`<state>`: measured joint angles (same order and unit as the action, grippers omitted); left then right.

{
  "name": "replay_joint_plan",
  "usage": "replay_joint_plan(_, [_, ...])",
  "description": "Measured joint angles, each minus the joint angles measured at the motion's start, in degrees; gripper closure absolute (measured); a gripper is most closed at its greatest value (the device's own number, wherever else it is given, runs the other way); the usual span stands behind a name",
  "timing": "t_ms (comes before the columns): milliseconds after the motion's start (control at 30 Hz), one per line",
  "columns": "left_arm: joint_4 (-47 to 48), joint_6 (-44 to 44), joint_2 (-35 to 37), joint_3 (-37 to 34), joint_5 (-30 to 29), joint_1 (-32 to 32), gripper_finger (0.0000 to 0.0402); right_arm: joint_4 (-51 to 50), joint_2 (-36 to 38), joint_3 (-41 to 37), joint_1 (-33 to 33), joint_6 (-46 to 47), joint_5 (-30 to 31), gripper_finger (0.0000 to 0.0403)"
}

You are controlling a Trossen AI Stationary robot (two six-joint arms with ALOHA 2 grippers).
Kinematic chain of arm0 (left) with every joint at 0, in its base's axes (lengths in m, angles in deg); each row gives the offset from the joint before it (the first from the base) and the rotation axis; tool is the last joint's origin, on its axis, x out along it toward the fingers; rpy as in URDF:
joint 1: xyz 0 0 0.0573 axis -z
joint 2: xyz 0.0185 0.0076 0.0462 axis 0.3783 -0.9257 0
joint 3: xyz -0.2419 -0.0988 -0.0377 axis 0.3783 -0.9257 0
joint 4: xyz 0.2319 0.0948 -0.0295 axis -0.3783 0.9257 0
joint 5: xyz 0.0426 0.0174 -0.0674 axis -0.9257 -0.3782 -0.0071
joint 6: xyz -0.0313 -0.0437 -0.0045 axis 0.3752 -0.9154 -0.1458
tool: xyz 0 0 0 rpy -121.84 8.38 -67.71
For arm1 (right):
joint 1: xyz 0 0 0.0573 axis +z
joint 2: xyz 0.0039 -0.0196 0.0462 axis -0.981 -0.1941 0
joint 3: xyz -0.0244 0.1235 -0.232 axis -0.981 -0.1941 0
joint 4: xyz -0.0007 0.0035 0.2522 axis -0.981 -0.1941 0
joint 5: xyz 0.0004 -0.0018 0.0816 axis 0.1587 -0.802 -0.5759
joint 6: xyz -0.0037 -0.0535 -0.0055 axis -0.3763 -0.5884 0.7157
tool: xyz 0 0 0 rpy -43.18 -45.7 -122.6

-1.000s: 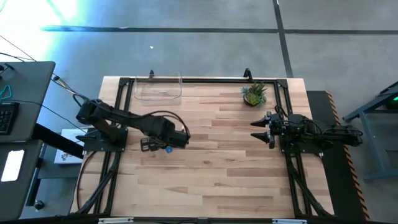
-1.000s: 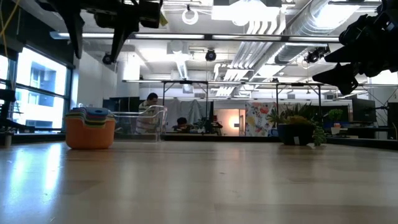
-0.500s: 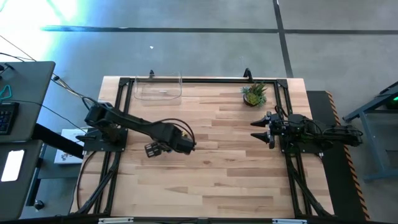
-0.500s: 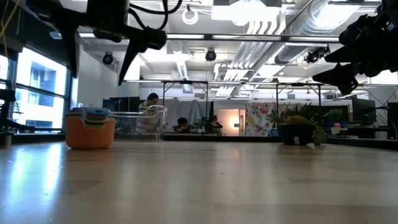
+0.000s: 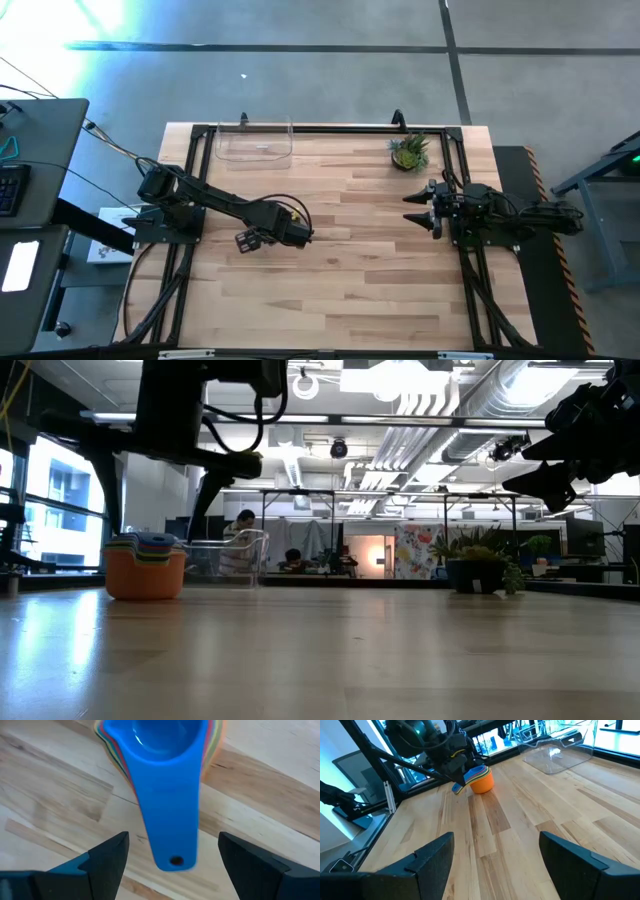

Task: Nest measuring cups in basket
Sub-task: Put the stacked colored measuring cups into the transparent bin

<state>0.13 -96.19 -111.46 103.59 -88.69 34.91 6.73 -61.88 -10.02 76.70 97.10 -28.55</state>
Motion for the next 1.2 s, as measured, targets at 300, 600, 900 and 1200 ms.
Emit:
replay_joint_plan(300, [-0.4,0.6,0.0,-2.6,0.0,-2.0,0.0103,0.0,0.0,0.0,0.0,0.0,0.0,0.0119])
replay_joint_plan(600, [-7.9,3.0,0.1,-7.8,0.4,-3.7,0.0103,0.0,0.0,0.0,0.0,0.0,0.0,0.0119])
replay_joint_plan(900, [-9.7,3.1,3.3,-11.3,0.5,-4.6,0.0103,0.0,0.0,0.0,0.0,0.0,0.0,0.0119])
replay_joint_plan(1200, [-17.1,5.3,4.1,-15.4,1.7,-5.6,0.0103,0.0,0.0,0.0,0.0,0.0,0.0,0.0119])
